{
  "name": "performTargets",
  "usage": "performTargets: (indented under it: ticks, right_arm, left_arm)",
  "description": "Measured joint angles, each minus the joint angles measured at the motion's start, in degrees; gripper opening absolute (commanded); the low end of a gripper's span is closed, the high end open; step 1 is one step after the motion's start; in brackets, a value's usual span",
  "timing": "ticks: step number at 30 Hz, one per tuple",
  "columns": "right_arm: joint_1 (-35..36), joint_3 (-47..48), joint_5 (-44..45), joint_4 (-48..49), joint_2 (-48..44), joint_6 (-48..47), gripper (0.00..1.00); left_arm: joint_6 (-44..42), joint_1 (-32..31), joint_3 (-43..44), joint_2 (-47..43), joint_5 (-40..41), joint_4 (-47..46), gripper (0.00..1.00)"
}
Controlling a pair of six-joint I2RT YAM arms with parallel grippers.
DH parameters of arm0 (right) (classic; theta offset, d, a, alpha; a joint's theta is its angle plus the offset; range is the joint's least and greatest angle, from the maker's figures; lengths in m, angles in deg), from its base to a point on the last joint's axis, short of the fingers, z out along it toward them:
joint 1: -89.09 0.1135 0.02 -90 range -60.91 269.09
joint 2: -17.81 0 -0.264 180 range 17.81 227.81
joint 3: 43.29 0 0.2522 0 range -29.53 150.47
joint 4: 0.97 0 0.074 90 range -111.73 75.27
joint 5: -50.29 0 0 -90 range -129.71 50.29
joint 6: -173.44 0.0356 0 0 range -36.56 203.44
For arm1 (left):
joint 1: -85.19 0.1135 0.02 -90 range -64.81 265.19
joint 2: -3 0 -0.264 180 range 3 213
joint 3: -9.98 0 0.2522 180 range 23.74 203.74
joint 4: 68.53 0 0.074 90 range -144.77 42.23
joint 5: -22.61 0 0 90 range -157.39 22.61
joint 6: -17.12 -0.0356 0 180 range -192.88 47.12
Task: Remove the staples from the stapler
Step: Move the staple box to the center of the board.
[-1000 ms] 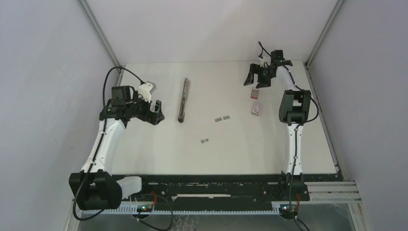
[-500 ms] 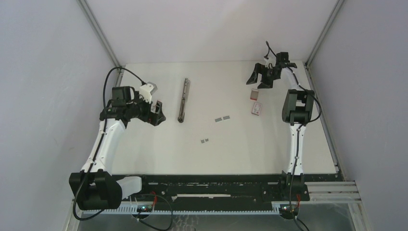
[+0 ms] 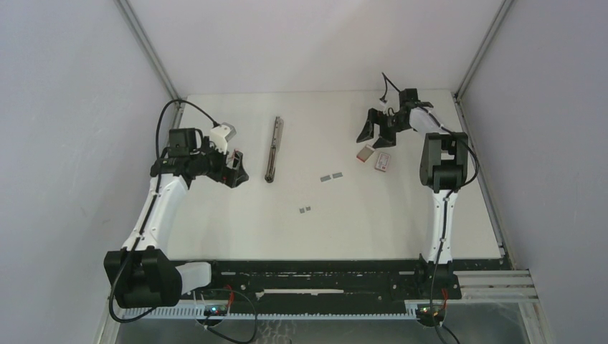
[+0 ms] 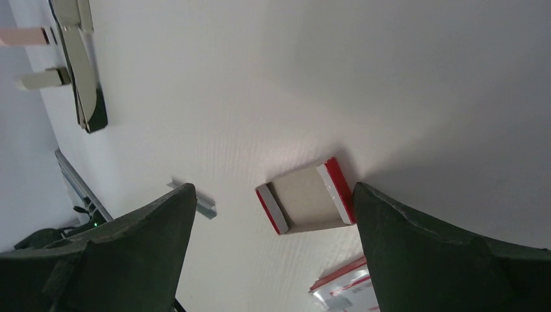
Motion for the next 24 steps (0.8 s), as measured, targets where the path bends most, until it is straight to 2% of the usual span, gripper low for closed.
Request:
performTargets:
  ticks: [9, 24]
  right_arm:
    - [5.2, -10.4, 3.6, 2.3, -6.7, 0.6, 0.91]
    - [7.8, -13.1, 7.0, 3.1, -9.0, 1.0, 0.91]
  left_arm:
    - [0.0, 0.0, 0.0, 0.0, -0.4, 0.0, 1.00]
    - [0.0, 0.0, 0.0, 0.0, -1.4, 0.0, 1.00]
